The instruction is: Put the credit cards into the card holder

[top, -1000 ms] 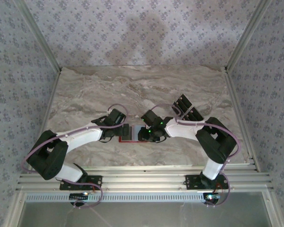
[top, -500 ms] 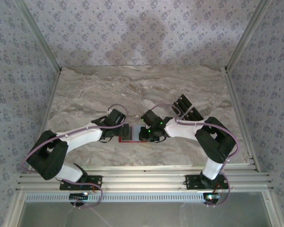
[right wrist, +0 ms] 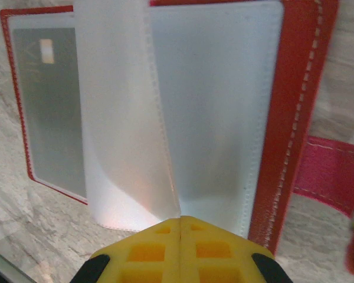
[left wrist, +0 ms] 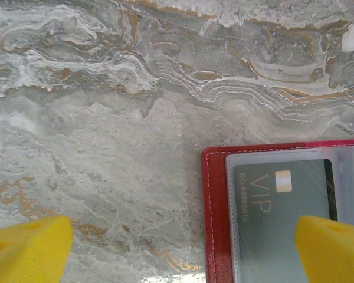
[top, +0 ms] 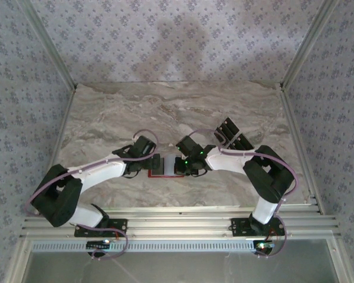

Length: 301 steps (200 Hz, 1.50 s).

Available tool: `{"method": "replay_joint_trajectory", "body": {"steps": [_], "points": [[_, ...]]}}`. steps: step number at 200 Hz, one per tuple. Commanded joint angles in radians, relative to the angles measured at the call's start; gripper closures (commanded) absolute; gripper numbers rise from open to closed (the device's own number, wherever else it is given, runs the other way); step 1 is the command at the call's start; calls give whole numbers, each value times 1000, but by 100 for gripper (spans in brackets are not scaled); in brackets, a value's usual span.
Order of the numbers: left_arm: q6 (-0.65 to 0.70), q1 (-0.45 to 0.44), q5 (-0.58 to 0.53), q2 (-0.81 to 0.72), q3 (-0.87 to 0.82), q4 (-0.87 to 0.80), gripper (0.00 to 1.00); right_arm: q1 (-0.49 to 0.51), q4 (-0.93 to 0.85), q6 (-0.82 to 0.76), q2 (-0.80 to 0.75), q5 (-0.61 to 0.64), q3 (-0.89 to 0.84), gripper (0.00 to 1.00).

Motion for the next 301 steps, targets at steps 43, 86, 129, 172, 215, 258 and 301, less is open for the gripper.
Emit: {"method": "replay_joint_trajectory", "body": {"steps": [43,86,129,172,215,258,301], "points": [[-46,31,-72,-112,-28,-48,3,7,-13,-40,62,-60,120,100],[-65,47,-80,-159,-41,-61,3,23,-61,-84,138,-112,243,100],[-69,53,-82,-179,-37,-75,3,38,-127,-141,230,-189,400,84],[-49,55,-58,-179,-33,-75,3,8,-181,-175,133,-162,394,77],[-20,46,3,-141,-32,-39,3,-118,-340,-272,-61,-45,303,63],[-17,19,6,-72,-12,-39,3,-291,-569,-447,-169,212,292,57],[-19,2,2,-25,9,-34,3,-398,-656,-560,-162,404,312,57]]}}
